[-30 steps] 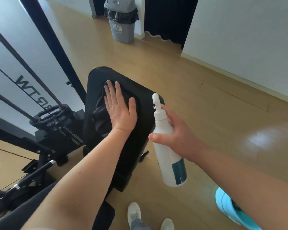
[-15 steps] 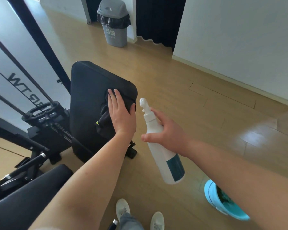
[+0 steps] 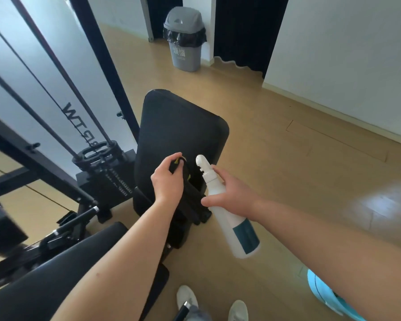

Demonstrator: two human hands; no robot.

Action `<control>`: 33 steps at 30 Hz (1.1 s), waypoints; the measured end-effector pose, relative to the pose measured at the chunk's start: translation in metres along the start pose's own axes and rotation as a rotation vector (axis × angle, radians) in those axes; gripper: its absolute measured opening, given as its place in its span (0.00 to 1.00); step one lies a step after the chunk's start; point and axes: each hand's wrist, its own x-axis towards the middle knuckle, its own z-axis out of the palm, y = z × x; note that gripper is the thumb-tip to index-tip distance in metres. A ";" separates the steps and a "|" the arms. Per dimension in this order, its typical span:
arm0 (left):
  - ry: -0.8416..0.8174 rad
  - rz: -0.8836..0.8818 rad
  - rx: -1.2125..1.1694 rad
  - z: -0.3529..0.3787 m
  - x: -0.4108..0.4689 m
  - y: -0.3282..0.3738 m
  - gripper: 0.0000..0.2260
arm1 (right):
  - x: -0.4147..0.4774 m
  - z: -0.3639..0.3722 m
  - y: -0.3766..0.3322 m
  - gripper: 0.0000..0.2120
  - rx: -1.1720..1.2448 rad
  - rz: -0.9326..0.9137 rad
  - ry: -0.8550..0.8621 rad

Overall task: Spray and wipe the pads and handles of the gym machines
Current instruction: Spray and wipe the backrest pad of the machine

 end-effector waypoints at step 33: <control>-0.285 -0.304 0.184 -0.117 0.120 -0.106 0.27 | 0.175 0.127 -0.104 0.37 -0.064 0.218 -0.044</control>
